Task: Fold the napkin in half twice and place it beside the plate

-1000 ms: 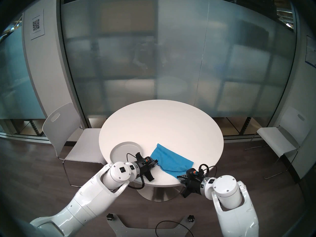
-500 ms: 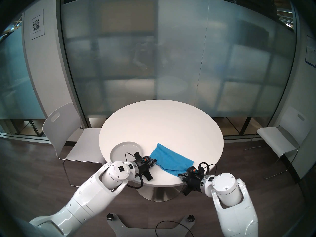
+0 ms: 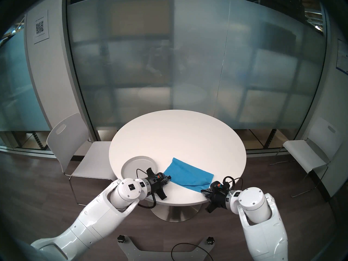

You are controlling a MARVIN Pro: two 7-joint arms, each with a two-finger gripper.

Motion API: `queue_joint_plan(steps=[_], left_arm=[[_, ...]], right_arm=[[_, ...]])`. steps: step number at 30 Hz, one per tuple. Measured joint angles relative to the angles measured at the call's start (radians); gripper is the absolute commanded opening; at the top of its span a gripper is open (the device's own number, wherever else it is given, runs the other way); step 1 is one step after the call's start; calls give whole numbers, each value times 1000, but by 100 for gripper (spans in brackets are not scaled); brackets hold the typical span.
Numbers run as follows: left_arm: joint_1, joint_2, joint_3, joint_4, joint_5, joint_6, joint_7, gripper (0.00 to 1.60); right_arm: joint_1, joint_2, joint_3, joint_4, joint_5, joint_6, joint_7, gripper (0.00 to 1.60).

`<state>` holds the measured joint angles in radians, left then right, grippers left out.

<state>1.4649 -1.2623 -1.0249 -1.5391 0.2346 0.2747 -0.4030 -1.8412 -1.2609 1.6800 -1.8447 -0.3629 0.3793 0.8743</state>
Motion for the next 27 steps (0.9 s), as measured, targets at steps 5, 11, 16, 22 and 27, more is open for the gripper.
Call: queue_joint_plan(steps=[5, 11, 16, 22, 27], left_arm=[[19, 8, -1, -21, -2, 0, 2, 0], [55, 7, -22, -60, -27, 33, 23, 0], [89, -3, -44, -99, -51, 66, 49, 0], [130, -11, -55, -142, -69, 87, 77, 0], [152, -12, -55, -158, -75, 94, 92, 0]], right_arm=[[24, 4, 1, 21, -8, -1, 0, 42], [55, 9, 0, 48, -18, -3, -3, 42], [80, 12, -10, 69, -26, -6, -3, 41], [119, 16, -28, 101, -33, -15, -1, 44], [139, 18, -39, 117, -35, -21, 9, 45]])
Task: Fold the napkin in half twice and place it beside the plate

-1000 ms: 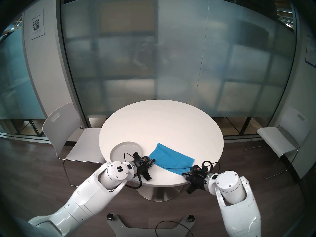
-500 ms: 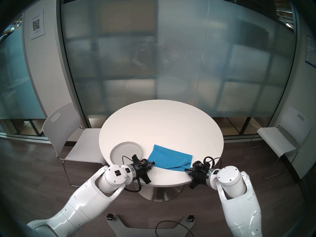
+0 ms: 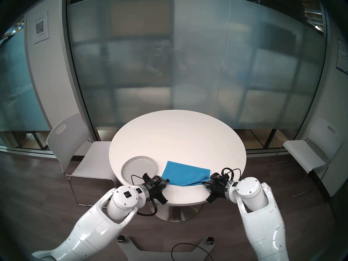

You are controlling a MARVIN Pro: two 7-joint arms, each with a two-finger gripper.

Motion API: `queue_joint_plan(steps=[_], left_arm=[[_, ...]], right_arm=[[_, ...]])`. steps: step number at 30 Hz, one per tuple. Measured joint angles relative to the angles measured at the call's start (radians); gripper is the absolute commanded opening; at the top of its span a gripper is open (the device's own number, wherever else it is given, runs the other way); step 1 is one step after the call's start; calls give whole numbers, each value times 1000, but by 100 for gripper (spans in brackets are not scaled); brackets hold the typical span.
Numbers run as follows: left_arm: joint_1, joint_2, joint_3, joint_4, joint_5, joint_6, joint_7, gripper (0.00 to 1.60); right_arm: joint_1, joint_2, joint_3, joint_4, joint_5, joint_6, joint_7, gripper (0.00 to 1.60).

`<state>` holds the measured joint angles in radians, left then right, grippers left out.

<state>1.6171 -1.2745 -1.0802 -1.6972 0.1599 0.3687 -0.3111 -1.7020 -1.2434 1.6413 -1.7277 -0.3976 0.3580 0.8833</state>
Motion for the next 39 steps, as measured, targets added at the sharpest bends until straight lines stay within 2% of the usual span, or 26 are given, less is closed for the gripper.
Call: queue_joint_plan(steps=[16, 25, 26, 31, 39], left_arm=[[8, -14, 33, 12, 4, -2, 34, 0], [4, -21, 30, 20, 5, -1, 52, 0], [3, -21, 29, 21, 5, -1, 53, 0], [-1, -22, 24, 25, 3, 0, 55, 0], [-10, -23, 23, 41, -1, -1, 50, 0]], right_arm=[[-2, -3, 3, -1, 6, -7, 19, 47], [13, -5, -5, 13, 6, -16, 29, 56], [13, -5, -6, 11, 6, -15, 31, 61], [-10, 0, -6, -24, 7, 1, 58, 70], [-72, 16, 19, -98, 15, 32, 101, 69]])
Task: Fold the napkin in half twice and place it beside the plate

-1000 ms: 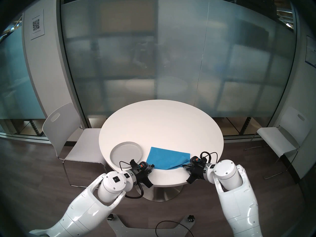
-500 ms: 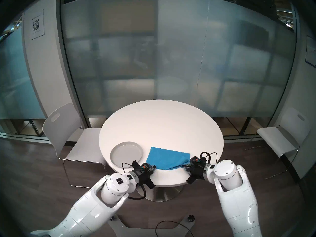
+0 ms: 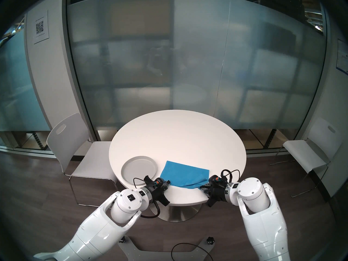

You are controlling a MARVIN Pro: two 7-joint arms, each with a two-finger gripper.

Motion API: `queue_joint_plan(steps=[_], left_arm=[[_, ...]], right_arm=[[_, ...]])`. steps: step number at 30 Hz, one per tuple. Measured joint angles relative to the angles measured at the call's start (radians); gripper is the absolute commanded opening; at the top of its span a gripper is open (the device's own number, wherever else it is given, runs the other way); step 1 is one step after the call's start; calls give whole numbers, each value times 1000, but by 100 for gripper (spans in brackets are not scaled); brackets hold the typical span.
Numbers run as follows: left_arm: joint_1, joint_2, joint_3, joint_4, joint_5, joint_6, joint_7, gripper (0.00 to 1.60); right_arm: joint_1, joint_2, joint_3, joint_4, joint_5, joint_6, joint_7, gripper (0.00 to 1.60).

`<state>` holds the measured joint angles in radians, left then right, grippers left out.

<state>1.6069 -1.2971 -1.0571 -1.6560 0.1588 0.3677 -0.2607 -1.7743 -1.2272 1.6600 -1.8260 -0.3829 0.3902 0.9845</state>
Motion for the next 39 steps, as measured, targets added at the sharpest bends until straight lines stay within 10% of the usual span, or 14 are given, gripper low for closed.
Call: queue_joint_plan(steps=[23, 39], left_arm=[[-13, 7, -4, -3, 1, -9, -26, 0], [10, 28, -18, -19, 1, -8, -24, 0]], right_arm=[[-51, -12, 53, -151, 33, 8, 26, 69], [54, -87, -36, 81, -12, -92, -140, 70]])
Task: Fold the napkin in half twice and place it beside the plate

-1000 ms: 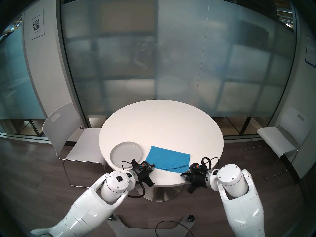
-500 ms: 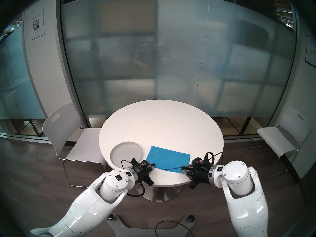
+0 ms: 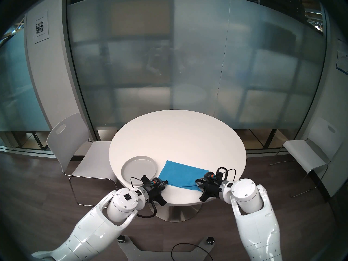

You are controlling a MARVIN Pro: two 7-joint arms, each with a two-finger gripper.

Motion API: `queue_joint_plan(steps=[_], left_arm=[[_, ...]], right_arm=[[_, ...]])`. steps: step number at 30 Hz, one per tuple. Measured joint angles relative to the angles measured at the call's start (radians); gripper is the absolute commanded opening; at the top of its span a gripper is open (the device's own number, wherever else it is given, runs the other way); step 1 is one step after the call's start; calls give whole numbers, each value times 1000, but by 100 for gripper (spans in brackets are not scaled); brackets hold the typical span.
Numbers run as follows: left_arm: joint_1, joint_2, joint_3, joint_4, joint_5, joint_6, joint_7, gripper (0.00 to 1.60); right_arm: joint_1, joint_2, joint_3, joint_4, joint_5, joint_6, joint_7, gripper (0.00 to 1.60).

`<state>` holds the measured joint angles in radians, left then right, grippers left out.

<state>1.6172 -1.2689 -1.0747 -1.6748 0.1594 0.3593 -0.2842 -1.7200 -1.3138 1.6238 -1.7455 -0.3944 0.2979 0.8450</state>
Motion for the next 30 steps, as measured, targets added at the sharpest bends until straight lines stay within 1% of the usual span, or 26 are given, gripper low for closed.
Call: queue_joint_plan(steps=[4, 10, 20, 25, 30], left_arm=[[1, -2, 0, -2, 0, 0, 2, 0], [0, -4, -5, -4, -2, 2, 7, 0], [0, 2, -48, -16, -30, 12, 12, 0], [1, 10, -73, -18, -50, 37, 9, 0], [1, 6, -98, -9, -77, 70, 4, 0]], right_arm=[[10, -7, -5, 31, -1, -11, -10, 70], [18, -8, -5, 47, 5, -22, -13, 68], [20, -4, -5, 48, 6, -24, -5, 67], [23, 1, -5, 50, 7, -25, 7, 67], [25, 4, -5, 51, 7, -28, 12, 67]])
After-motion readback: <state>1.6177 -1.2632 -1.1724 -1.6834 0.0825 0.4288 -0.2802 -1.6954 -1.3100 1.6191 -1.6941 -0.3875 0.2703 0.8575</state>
